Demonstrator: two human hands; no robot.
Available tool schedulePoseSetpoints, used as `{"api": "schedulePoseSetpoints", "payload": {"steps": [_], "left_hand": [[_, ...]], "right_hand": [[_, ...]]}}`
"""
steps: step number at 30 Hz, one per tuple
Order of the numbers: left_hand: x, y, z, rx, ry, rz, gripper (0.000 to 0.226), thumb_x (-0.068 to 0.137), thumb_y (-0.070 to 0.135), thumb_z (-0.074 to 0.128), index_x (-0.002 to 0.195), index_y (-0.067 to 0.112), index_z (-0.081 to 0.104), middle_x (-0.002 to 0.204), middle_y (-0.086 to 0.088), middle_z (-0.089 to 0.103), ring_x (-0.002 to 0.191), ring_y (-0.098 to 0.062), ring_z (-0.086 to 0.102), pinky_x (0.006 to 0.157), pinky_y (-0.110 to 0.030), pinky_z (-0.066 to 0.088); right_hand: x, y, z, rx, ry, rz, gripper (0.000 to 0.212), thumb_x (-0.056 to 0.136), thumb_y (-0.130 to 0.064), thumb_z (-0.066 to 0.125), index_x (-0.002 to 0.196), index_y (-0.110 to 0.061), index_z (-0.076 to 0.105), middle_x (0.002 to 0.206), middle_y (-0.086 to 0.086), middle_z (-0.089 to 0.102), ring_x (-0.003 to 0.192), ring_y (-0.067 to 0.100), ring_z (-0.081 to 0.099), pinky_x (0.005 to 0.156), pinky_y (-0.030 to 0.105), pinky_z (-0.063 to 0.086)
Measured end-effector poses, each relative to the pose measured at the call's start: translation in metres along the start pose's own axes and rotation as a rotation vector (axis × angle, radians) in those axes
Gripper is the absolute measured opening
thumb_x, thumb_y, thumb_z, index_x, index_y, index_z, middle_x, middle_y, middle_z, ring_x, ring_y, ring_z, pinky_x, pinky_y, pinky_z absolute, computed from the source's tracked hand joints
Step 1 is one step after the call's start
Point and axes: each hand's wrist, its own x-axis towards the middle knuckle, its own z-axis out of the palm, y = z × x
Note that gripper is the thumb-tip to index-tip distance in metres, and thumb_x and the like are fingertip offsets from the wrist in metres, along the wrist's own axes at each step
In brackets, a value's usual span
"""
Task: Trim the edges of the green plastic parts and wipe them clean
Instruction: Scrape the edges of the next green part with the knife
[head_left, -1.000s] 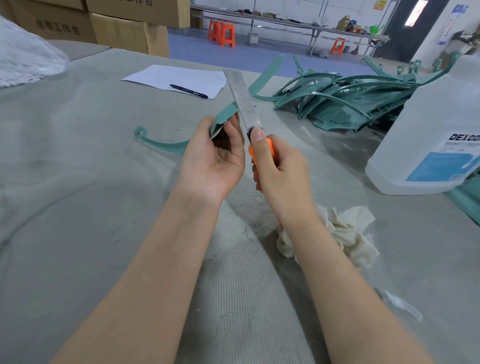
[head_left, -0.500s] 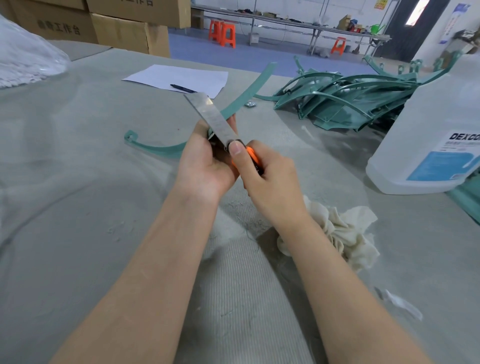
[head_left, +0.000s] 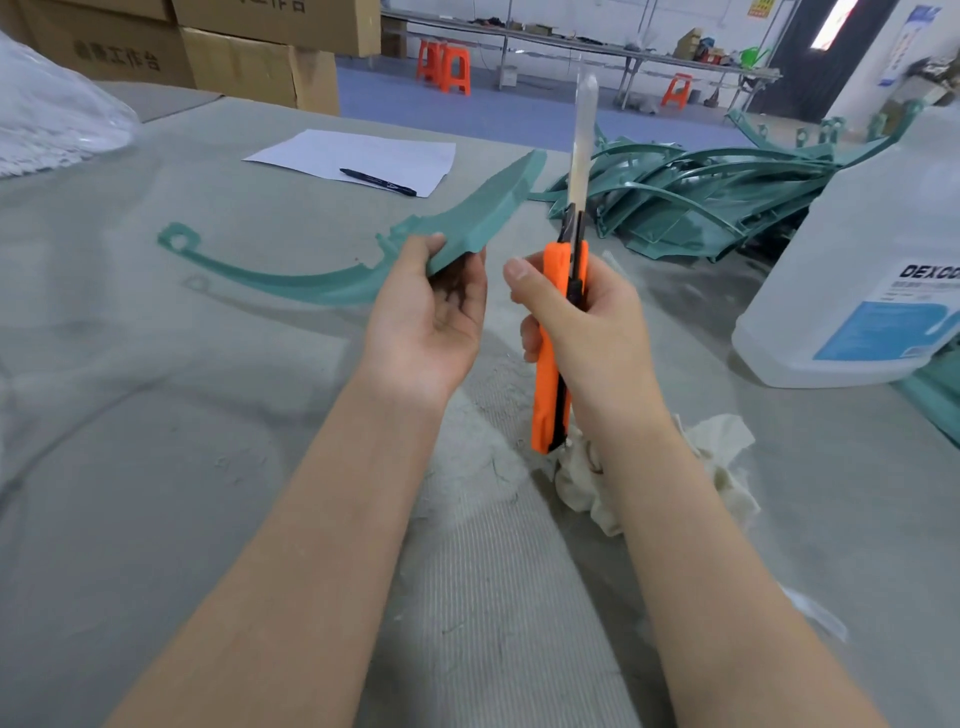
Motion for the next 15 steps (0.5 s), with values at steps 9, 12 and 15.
{"api": "schedulePoseSetpoints", "payload": {"steps": [9, 12, 15], "left_hand": [[0.0051, -0.0068, -0.0046, 0.321, 0.0, 0.136, 0.014, 0.095, 0.011, 0.051, 0.085, 0.01, 0.06, 0.076, -0.004, 0.063, 0.059, -0.012, 0.055, 0.055, -0.018, 0.049], [0.004, -0.0085, -0.005, 0.416, -0.018, 0.175, 0.012, 0.096, 0.012, 0.049, 0.091, 0.007, 0.06, 0.076, -0.006, 0.062, 0.048, -0.011, 0.049, 0.054, -0.021, 0.046], [0.0036, -0.0099, -0.0039, 0.442, -0.024, 0.185, 0.013, 0.096, 0.013, 0.05, 0.105, 0.006, 0.056, 0.093, -0.01, 0.058, 0.056, -0.012, 0.047, 0.063, -0.025, 0.045]], "right_hand": [[-0.0002, -0.0042, 0.0012, 0.258, -0.121, 0.183, 0.014, 0.093, -0.021, 0.063, 0.085, -0.01, 0.066, 0.067, -0.003, 0.067, 0.042, 0.01, 0.045, 0.043, 0.019, 0.039], [0.0008, -0.0044, 0.002, 0.289, -0.127, 0.25, 0.011, 0.093, -0.018, 0.063, 0.087, -0.01, 0.062, 0.066, -0.002, 0.067, 0.042, 0.009, 0.044, 0.044, 0.019, 0.039], [0.0021, -0.0054, 0.0014, 0.359, -0.136, 0.284, 0.01, 0.094, -0.014, 0.06, 0.085, -0.009, 0.06, 0.061, -0.003, 0.064, 0.04, 0.008, 0.045, 0.042, 0.018, 0.039]]}}
